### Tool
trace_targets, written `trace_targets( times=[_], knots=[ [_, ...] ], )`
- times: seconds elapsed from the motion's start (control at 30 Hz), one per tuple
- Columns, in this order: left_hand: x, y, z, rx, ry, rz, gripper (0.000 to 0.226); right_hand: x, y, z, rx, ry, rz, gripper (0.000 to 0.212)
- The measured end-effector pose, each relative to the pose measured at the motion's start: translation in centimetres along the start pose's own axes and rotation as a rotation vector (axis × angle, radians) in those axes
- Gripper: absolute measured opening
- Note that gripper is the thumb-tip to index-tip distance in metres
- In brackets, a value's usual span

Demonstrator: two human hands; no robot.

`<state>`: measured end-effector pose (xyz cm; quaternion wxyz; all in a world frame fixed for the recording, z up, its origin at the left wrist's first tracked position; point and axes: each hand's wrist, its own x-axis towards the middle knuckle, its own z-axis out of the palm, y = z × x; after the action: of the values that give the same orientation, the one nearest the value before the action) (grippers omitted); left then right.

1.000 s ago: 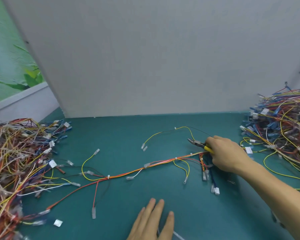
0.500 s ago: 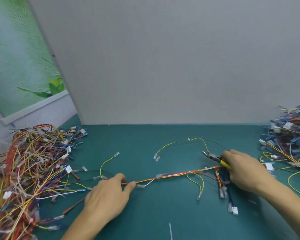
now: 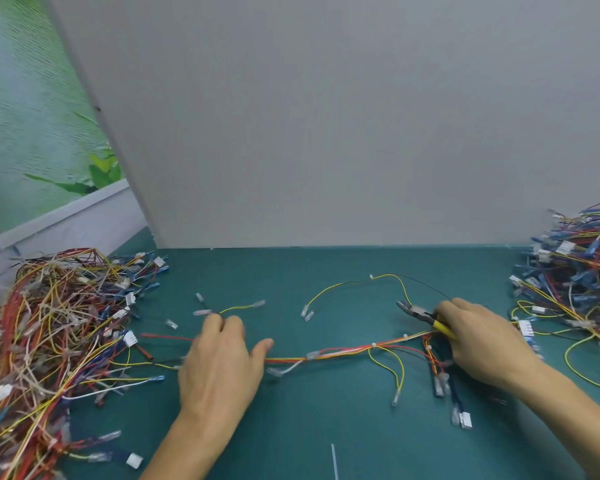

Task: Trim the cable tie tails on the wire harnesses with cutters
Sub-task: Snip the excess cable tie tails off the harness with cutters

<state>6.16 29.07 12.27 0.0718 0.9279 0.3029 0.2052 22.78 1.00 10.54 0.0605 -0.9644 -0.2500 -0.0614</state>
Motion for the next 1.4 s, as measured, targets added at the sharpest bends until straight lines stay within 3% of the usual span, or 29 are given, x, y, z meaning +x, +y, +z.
trace_targets(
  times=[0.2,0.4,0.63,0.8,0.97,1.1,1.2,1.27,1.33,1.4],
  knots=[
    [0.8,-0.9,1.0,0.235,-0.203,-0.193,0.059,0.0,-0.1,-0.2,0.001,-0.007,0.004,0.016],
    [1.3,-0.3,2.0,0.147,-0.138,-0.221,0.047,-0.2,-0.3,-0.1,-0.004,0.021,-0.001,0.015],
    [3.7,0.0,3.9,0.060,-0.103,-0.437,0.085,-0.4,-0.5,0.0,-0.059,0.043,-0.007,0.017],
    [5.6,0.1,5.1,0.017,-0.111,-0.514,0.068,-0.5,-0.7,-0.2,-0.060,0.055,-0.003,0.017],
    [7.0,0.6,5.6,0.051,-0.157,-0.500,0.069,-0.7,-0.7,-0.1,-0.129,0.039,-0.055,0.023],
    [8.3,2.0,5.2,-0.066,-0.233,-0.531,0.040,-1.1,-1.3,-0.5,-0.214,0.084,-0.217,0.025],
    [8.4,2.6,4.9,-0.305,-0.207,-0.377,0.019,-1.3,-1.2,-0.7,-0.281,0.226,-0.378,0.028],
    [8.0,2.5,4.4,-0.758,-0.162,-0.279,0.008,-1.4,-1.4,-0.9,-0.317,0.304,-0.476,0.015],
    [7.3,2.3,3.5,-1.229,-0.180,-0.288,0.014,-1.5,-1.7,-0.8,-0.331,0.356,-0.567,0.011],
    [6.5,1.9,3.3,-1.467,-0.243,-0.366,0.019,-1.8,-2.2,-1.0,-0.335,0.368,-0.635,0.010]
  ],
)
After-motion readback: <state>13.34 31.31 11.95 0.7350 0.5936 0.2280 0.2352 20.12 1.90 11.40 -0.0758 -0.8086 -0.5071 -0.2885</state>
